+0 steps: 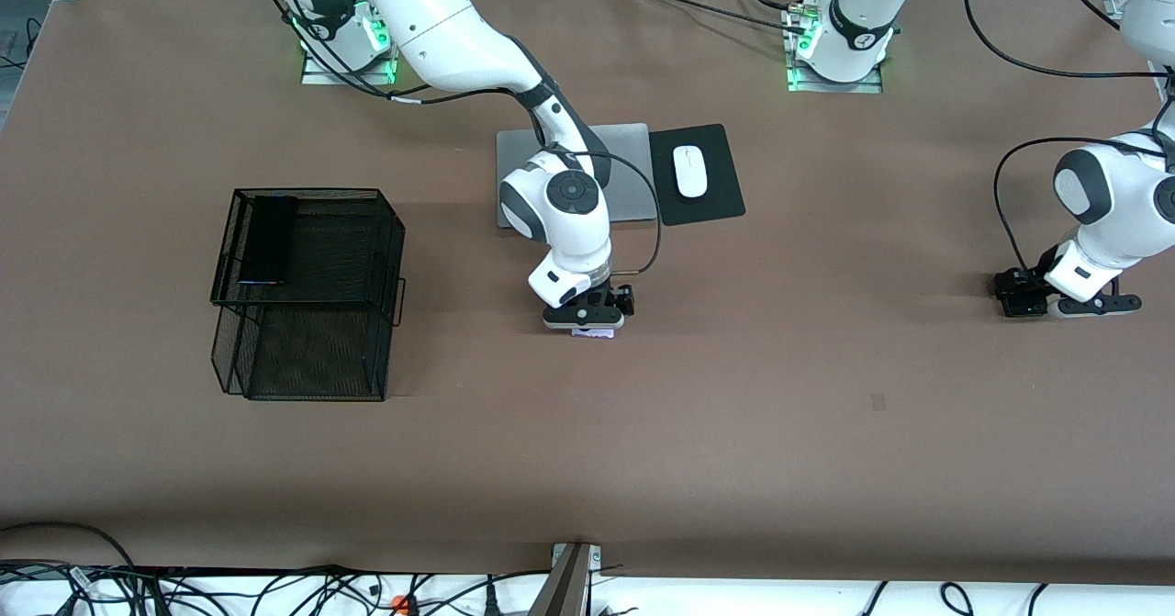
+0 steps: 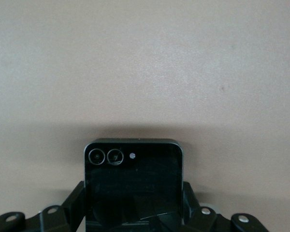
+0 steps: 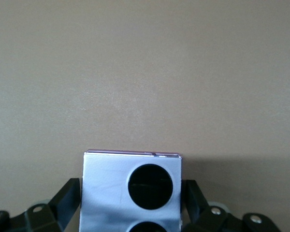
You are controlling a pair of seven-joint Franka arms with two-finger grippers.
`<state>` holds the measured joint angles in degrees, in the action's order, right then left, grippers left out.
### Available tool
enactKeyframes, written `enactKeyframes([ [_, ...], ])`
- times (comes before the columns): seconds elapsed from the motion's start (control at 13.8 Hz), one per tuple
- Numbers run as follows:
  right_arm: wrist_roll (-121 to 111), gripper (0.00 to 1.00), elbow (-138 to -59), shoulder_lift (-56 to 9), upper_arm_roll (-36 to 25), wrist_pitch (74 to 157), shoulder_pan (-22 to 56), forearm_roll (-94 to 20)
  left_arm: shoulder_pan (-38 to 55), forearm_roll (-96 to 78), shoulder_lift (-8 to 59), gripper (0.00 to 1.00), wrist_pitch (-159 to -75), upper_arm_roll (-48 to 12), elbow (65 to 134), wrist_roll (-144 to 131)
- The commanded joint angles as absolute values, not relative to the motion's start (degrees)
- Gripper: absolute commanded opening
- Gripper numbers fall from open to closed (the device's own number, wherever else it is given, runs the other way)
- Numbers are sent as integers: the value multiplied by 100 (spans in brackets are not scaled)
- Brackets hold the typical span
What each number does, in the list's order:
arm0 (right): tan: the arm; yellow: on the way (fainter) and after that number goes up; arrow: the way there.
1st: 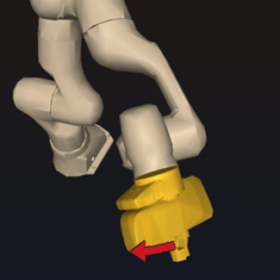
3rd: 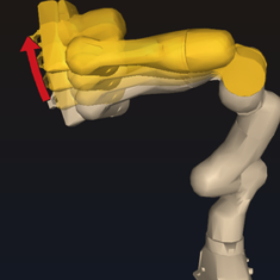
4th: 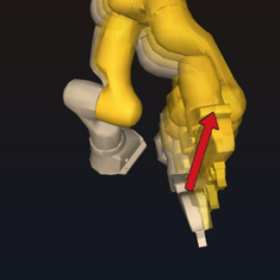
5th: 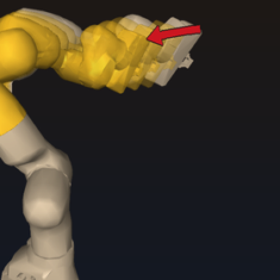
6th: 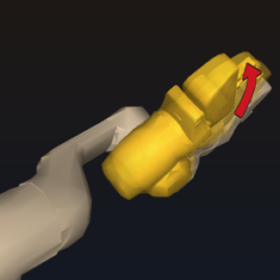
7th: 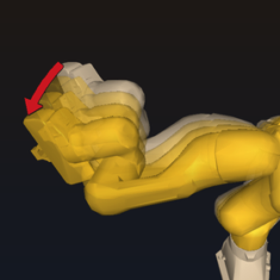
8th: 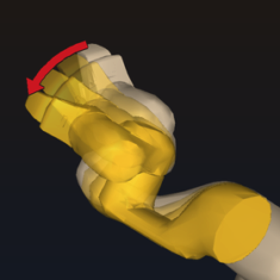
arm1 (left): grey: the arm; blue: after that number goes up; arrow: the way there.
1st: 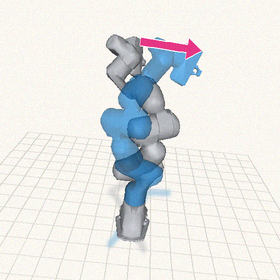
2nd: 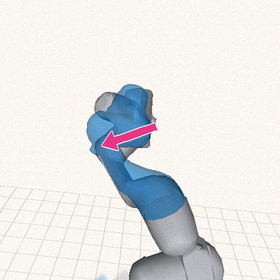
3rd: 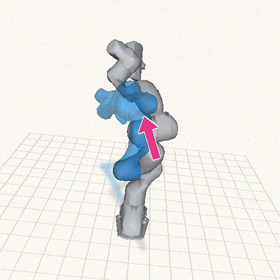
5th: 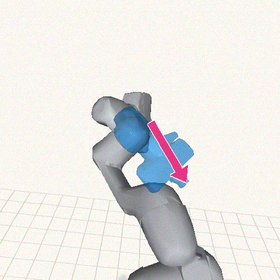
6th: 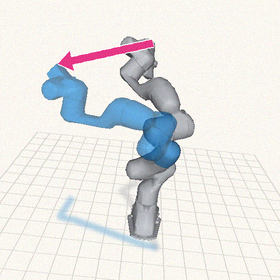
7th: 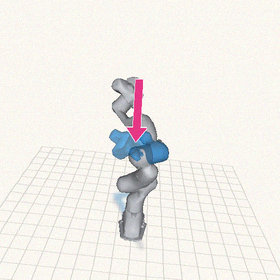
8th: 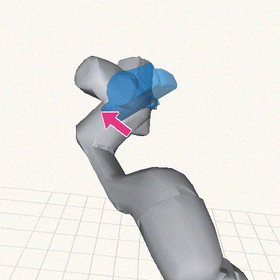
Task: Place phones with both arms
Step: 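Lift the lilac with the right gripper while the left gripper lifts the flip, then swing the right gripper to the basket while the left gripper carries the flip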
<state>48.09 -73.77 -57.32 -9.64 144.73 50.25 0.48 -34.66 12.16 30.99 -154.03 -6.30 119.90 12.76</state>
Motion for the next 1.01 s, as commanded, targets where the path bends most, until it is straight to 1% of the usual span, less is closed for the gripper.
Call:
enactKeyframes([
  [0.0,4913,86,-7260,-5854,-1020,14484,5098,193,-3489,1020,3226,33,-15469,-703,11918,1248],
  [0.07,4913,76,-7260,-5854,-1011,14484,5098,280,-3489,1020,3226,25,-15469,-703,11918,1231],
  [0.14,4904,68,-7268,-5854,-1019,14484,5098,299,-3472,1020,3226,19,-15460,-703,11848,1196],
  [0.22,4887,52,-7269,-5854,-1020,14484,5098,299,-3463,1020,3226,17,-15434,-703,11804,1091],
  [0.36,4861,29,-7269,-5827,-1028,14476,5089,403,-3463,1011,3199,11,-15320,-834,11717,1011],
  [0.43,4843,23,-7269,-5801,-1037,14423,5080,448,-3463,1011,3173,8,-15084,-870,11629,976],
  [0.58,4773,22,-7269,-5687,-1159,14266,5045,457,-3463,1011,3138,4,-14636,-914,11409,984],
  [0.65,4738,22,-7269,-5547,-1230,14021,5036,448,-3472,1011,3138,4,-14425,-975,11295,976],
  [0.8,4432,22,-7269,-5127,-1309,13389,4870,369,-3463,1011,3094,1,-14073,-1037,11101,949],
  [0.94,3897,22,-7277,-4582,-1292,12555,4493,256,-3463,1002,3076,0,-13617,-1369,10864,486],
])
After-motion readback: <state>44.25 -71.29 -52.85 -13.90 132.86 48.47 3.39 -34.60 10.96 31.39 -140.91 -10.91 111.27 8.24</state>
